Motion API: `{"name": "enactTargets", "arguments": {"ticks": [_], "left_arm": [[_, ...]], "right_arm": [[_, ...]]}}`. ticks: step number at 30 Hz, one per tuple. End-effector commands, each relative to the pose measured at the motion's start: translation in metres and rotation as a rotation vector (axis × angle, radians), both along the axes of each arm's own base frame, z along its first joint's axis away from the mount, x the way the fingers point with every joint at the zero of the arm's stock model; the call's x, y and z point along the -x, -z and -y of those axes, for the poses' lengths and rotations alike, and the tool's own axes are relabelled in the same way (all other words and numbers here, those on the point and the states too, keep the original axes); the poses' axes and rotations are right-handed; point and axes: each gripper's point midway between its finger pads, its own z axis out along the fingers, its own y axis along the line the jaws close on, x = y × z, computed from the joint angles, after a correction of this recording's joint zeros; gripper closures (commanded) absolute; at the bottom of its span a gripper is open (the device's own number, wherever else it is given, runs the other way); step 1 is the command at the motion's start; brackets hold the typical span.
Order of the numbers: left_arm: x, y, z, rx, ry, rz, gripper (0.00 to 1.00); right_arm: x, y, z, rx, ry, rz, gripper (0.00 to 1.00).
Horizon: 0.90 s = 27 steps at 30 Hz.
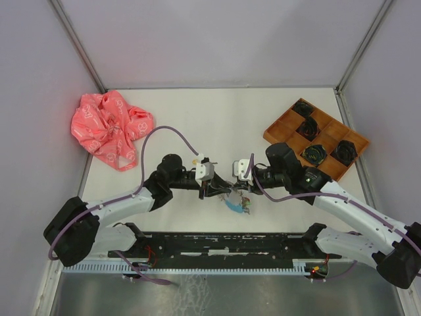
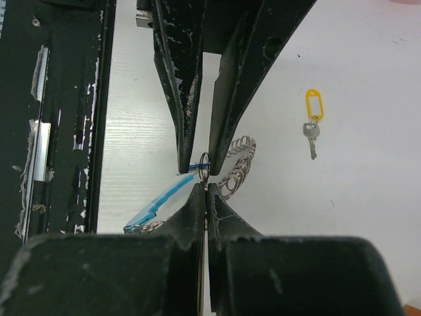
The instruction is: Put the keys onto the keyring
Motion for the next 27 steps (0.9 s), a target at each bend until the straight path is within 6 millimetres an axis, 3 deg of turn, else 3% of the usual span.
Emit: {"name": "enactTargets", "arguments": {"ticks": [1, 5, 8, 14, 27], "left_arm": [[-0.003, -0.013, 0.005, 0.017, 0.035, 0.049, 0.76], [-0.004, -0.007, 0.006, -0.001, 0.031, 0.029, 0.77], [-0.005, -0.001, 0.006, -0.022, 0.027, 0.014, 0.87], [-0.004, 0.007, 0.003, -0.041, 0.019, -0.006, 0.97], [-0.005, 0.019, -0.001, -0.057, -0.026, -0.086, 0.96]], "right_arm": [[-0.003, -0.025, -0.009, -0.086, -0.037, 0.075, 0.99], [-0.003, -0.027, -0.01, -0.093, -0.036, 0.08, 0.99], [-0.005, -0.03, -0.01, -0.104, -0.026, 0.088, 0.99], [-0.007, -0.041, -0.01, -0.165, 0.001, 0.133, 0.99], [-0.008, -0.049, -0.009, -0.237, 0.035, 0.154, 0.99]]}}
